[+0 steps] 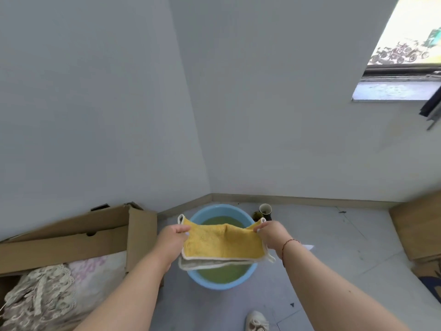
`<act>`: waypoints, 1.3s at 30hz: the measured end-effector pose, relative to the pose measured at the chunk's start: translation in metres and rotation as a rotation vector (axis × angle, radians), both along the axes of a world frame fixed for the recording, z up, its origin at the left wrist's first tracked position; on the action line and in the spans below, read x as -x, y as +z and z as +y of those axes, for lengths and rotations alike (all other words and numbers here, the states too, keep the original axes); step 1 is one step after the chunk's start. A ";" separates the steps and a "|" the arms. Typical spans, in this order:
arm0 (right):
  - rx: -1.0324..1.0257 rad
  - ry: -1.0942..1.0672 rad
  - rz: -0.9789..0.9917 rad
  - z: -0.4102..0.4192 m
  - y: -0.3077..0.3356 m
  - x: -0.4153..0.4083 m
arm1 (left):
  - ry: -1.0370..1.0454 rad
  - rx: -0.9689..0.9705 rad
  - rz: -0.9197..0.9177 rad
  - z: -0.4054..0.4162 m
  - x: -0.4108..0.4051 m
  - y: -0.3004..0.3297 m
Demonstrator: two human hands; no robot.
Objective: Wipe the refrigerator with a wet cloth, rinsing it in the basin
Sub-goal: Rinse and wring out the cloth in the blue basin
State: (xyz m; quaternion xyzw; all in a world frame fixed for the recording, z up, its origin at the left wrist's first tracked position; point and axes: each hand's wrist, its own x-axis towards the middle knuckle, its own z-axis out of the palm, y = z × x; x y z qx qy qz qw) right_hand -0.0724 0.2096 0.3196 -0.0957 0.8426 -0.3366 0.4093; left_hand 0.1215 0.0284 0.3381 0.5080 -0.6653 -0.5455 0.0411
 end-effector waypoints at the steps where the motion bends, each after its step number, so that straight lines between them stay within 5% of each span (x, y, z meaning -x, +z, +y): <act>1: -0.032 0.058 0.004 -0.011 -0.006 0.007 | -0.015 0.004 -0.016 -0.007 0.010 -0.007; 4: -0.206 0.269 0.068 -0.039 -0.026 0.027 | -0.062 0.030 -0.088 -0.035 0.036 -0.036; 10: -0.385 0.322 0.077 -0.071 -0.068 0.051 | -0.118 -0.024 -0.173 -0.073 0.066 -0.082; 25: -0.481 0.387 0.055 -0.145 -0.272 0.053 | -0.281 -0.358 -0.274 -0.125 0.121 -0.283; 33: -0.567 0.608 0.139 -0.159 -0.391 0.056 | -0.338 -0.283 -0.463 -0.132 0.127 -0.408; 39: -0.632 0.788 0.140 -0.170 -0.454 0.060 | -0.141 -0.484 -0.370 -0.139 0.134 -0.458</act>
